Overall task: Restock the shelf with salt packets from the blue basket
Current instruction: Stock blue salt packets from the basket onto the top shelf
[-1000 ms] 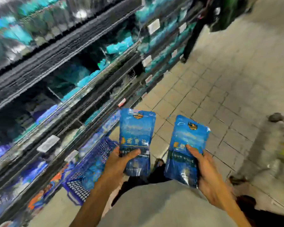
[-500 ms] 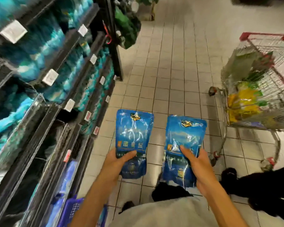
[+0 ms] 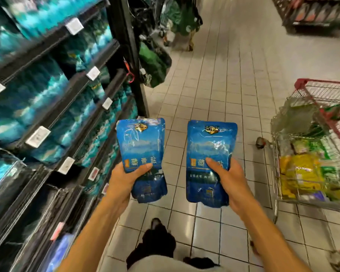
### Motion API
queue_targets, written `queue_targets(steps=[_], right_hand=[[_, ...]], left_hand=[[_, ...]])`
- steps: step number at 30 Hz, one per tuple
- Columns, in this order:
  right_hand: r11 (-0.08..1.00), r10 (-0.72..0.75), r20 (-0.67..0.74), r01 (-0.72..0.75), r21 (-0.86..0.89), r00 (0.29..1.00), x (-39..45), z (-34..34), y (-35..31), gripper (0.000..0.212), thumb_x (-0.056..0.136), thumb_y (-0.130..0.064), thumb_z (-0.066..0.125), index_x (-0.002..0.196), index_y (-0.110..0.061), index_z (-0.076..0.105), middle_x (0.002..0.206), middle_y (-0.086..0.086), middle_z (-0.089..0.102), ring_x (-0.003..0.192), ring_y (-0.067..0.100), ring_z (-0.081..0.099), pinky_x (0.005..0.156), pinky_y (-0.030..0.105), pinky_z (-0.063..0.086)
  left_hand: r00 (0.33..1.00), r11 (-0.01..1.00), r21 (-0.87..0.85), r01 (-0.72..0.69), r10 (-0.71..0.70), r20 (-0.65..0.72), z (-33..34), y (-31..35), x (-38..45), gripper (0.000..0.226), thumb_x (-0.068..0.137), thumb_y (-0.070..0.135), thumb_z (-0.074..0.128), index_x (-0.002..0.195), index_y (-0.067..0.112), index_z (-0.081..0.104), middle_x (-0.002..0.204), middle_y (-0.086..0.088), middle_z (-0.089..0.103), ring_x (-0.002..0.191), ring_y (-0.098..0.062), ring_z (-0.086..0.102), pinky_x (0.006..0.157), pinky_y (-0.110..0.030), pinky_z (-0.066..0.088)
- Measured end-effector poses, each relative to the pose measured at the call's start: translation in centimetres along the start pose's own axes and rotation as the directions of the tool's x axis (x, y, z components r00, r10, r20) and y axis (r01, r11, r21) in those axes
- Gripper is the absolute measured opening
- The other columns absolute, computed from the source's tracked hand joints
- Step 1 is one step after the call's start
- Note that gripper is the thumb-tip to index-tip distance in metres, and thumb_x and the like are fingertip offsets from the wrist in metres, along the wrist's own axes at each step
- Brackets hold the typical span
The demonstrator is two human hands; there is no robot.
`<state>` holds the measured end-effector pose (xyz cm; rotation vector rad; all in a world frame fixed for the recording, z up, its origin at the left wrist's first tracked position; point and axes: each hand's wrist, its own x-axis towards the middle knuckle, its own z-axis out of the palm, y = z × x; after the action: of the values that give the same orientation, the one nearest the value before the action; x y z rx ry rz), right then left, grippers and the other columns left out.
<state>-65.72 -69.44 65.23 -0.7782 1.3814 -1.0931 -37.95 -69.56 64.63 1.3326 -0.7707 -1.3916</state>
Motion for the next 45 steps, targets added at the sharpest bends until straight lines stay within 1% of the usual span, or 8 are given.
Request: queue_targets(steps=[8, 16, 24, 28, 32, 35, 41, 45], right_hand=[[0.996, -0.090, 0.076, 0.090, -0.003, 0.993, 14.3, 6.3, -8.4, 0.027, 0.085, -0.032, 0.075, 0.109, -0.027, 0.063, 0.093, -0.009, 0.079, 0.081, 0.012, 0.077, 0.056, 0.022, 0.058], [0.979, -0.199, 0.161, 0.202, -0.002, 0.967, 27.1, 13.4, -18.3, 0.048, 0.067, -0.049, 0.077, 0.109, -0.029, 0.064, 0.096, -0.008, 0.079, 0.085, 0.013, 0.077, 0.057, 0.025, 0.059], [0.956, -0.284, 0.368, 0.293, 0.032, 0.885, 40.9, 21.5, -26.4, 0.038, 0.075, -0.042, 0.079, 0.107, -0.025, 0.065, 0.097, -0.005, 0.079, 0.085, 0.016, 0.077, 0.059, 0.027, 0.060], [0.935, -0.328, 0.532, 0.348, 0.066, 0.781, 48.0, 26.7, -30.7, 0.013, 0.086, -0.025, 0.076, 0.095, -0.034, 0.073, 0.098, -0.004, 0.079, 0.087, 0.017, 0.077, 0.065, 0.030, 0.062], [0.919, -0.350, 0.683, 0.377, 0.118, 0.642, 52.0, 32.8, -35.4, 0.028, 0.078, -0.032, 0.078, 0.104, -0.027, 0.072, 0.104, -0.001, 0.079, 0.095, 0.023, 0.076, 0.079, 0.042, 0.061], [0.907, -0.373, 0.779, 0.374, 0.192, 0.505, 53.2, 38.4, -38.5, 0.038, 0.076, -0.030, 0.076, 0.111, -0.016, 0.069, 0.105, -0.001, 0.079, 0.096, 0.019, 0.076, 0.076, 0.034, 0.061], [0.902, -0.391, 0.872, 0.311, 0.299, 0.295, 52.2, 49.3, -43.7, 0.015, 0.087, -0.015, 0.070, 0.102, -0.016, 0.071, 0.099, -0.002, 0.080, 0.087, 0.014, 0.075, 0.076, 0.032, 0.062], [0.892, -0.414, 0.889, 0.280, 0.354, 0.197, 49.9, 56.1, -46.9, 0.015, 0.091, -0.014, 0.069, 0.105, -0.017, 0.068, 0.097, -0.003, 0.079, 0.084, 0.013, 0.075, 0.074, 0.036, 0.063]], left_hand=[[0.994, 0.994, 0.014, -0.105, 0.105, -0.019, 0.7, 8.0, 15.4, 0.046, 0.059, 0.031, 0.090, 0.101, 0.020, 0.077, 0.107, -0.011, 0.078, 0.093, -0.030, 0.077, 0.071, -0.037, 0.063], [0.970, 0.971, 0.007, -0.238, 0.238, -0.058, 1.4, 18.1, 28.5, 0.048, 0.066, 0.019, 0.083, 0.112, 0.007, 0.072, 0.102, -0.009, 0.079, 0.088, -0.025, 0.078, 0.063, -0.028, 0.061], [0.888, 0.915, 0.015, -0.404, 0.396, -0.232, 1.9, 26.5, 38.4, 0.051, 0.058, 0.028, 0.086, 0.106, 0.015, 0.075, 0.104, -0.005, 0.079, 0.091, -0.021, 0.077, 0.068, -0.027, 0.061], [0.804, 0.883, 0.081, -0.463, 0.457, -0.381, 2.0, 30.0, 42.1, 0.055, 0.056, 0.033, 0.087, 0.107, 0.016, 0.074, 0.105, -0.003, 0.079, 0.092, -0.021, 0.077, 0.068, -0.027, 0.061], [0.692, 0.853, 0.116, -0.509, 0.486, -0.534, 0.9, 33.7, 43.5, 0.049, 0.057, 0.034, 0.088, 0.102, 0.021, 0.077, 0.106, -0.004, 0.079, 0.093, -0.024, 0.077, 0.072, -0.033, 0.063], [0.586, 0.814, 0.173, -0.555, 0.530, -0.614, -0.7, 37.0, 43.7, 0.045, 0.058, 0.032, 0.089, 0.101, 0.019, 0.079, 0.105, -0.005, 0.079, 0.093, -0.022, 0.077, 0.070, -0.029, 0.062], [0.344, 0.726, 0.318, -0.609, 0.604, -0.719, -5.3, 44.9, 42.7, 0.038, 0.078, 0.010, 0.082, 0.115, 0.007, 0.072, 0.112, -0.009, 0.077, 0.101, -0.025, 0.074, 0.088, -0.041, 0.060], [0.224, 0.664, 0.432, -0.610, 0.667, -0.710, -9.6, 50.6, 41.3, 0.040, 0.081, 0.007, 0.081, 0.119, 0.000, 0.070, 0.111, -0.011, 0.077, 0.096, -0.022, 0.074, 0.084, -0.036, 0.061]])
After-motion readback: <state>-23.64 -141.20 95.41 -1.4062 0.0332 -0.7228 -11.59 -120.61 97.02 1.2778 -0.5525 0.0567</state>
